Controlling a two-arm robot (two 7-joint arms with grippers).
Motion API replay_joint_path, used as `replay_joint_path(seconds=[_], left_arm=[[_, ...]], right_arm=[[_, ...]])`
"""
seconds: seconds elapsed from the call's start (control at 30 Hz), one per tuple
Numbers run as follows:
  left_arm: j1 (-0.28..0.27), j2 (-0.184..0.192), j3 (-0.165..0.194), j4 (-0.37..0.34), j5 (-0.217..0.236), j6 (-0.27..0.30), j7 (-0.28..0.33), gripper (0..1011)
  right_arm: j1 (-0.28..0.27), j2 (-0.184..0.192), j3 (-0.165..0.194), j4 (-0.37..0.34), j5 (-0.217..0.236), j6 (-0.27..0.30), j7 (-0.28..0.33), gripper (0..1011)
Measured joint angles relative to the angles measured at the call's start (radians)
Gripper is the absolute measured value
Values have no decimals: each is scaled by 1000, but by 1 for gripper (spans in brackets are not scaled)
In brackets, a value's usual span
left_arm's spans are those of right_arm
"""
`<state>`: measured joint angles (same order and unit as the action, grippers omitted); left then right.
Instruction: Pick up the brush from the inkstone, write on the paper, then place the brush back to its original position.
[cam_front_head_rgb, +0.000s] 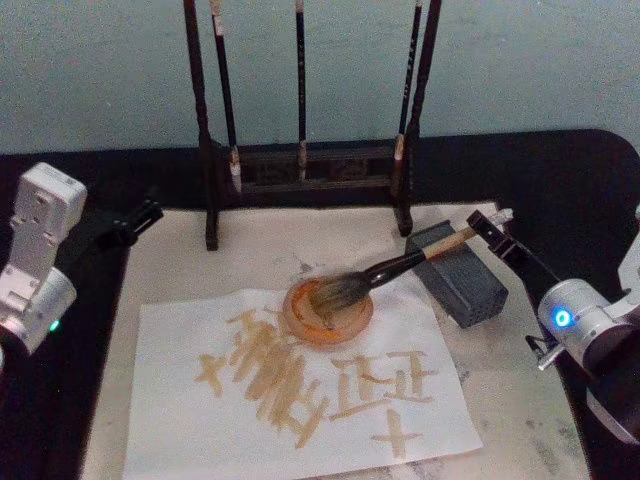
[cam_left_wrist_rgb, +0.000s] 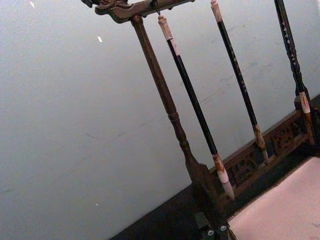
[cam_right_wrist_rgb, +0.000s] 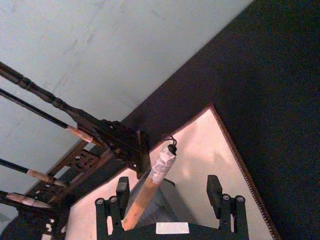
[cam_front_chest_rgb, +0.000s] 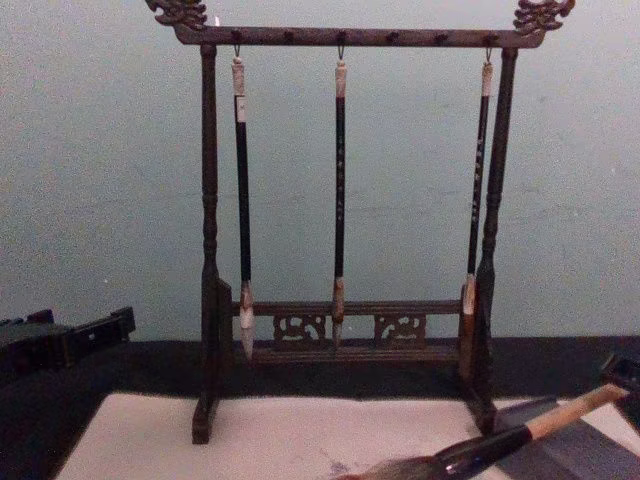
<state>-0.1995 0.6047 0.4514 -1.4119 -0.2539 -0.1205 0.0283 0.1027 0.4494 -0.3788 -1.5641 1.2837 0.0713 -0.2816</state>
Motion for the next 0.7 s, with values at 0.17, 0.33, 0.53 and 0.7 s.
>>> replay_joint_path(seconds=[0.17,0.33,0.53,0.7], left_arm=[[0,0,0,0,0,0,0,1002],[0,0,0,0,0,0,0,1002],[0,0,0,0,0,0,0,1002],[0,0,0,0,0,0,0,1002]], right_arm=[[-40,22,-5,-81,-94,-30,-33,1001],[-59,58,-33,-151,-210,-41,-57,1002],[-58,110,-77,-218,-362,-23,-81,1001],[-42,140,-118,-251,-479,2,-91,1002]])
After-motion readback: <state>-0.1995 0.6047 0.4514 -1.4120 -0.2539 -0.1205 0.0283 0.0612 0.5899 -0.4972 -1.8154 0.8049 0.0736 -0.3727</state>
